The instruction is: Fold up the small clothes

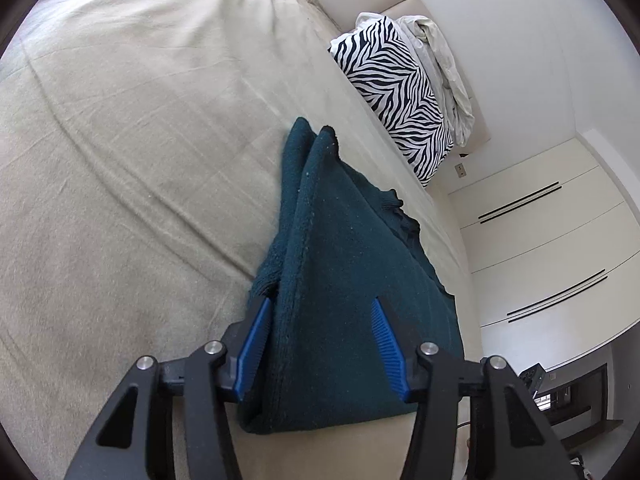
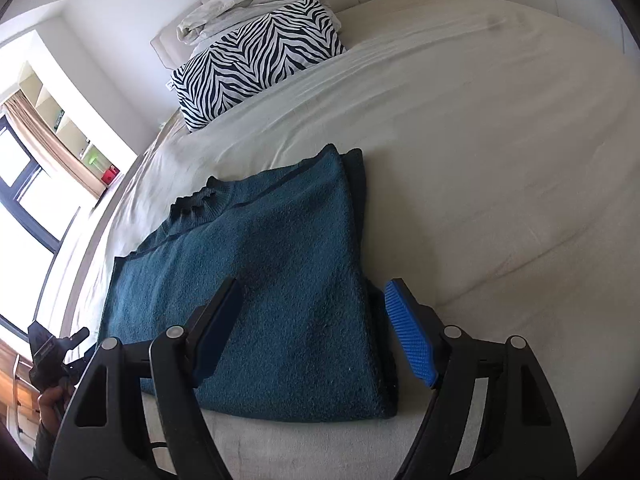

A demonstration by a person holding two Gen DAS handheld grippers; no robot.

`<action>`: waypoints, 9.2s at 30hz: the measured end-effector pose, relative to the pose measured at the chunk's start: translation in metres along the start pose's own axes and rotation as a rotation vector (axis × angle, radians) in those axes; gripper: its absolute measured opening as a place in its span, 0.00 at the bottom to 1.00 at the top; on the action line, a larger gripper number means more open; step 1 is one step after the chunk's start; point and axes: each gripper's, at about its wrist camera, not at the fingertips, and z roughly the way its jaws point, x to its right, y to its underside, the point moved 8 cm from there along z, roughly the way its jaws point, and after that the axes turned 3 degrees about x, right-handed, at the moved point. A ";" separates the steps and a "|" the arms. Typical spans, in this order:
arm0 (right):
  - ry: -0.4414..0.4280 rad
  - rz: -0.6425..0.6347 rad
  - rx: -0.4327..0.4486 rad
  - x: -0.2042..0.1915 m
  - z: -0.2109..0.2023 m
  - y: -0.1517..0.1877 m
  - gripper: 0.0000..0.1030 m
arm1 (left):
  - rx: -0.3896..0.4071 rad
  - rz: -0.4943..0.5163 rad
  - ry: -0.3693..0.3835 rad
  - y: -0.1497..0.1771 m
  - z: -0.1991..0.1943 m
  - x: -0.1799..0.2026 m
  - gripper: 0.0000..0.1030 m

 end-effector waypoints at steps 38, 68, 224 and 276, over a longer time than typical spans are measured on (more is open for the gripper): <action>0.155 -0.083 -0.045 0.024 -0.018 0.040 0.04 | 0.009 0.296 -0.204 0.032 -0.007 0.003 0.07; 0.156 0.001 -0.078 0.044 -0.021 0.062 0.03 | -0.008 0.220 -0.172 0.046 -0.012 -0.017 0.09; -0.553 0.082 -0.316 -0.234 0.049 0.038 0.52 | -0.034 -0.114 0.005 -0.022 -0.004 -0.024 0.62; -0.768 0.651 -0.352 -0.053 0.113 -0.047 0.75 | -0.475 0.215 0.322 0.146 0.179 0.239 0.38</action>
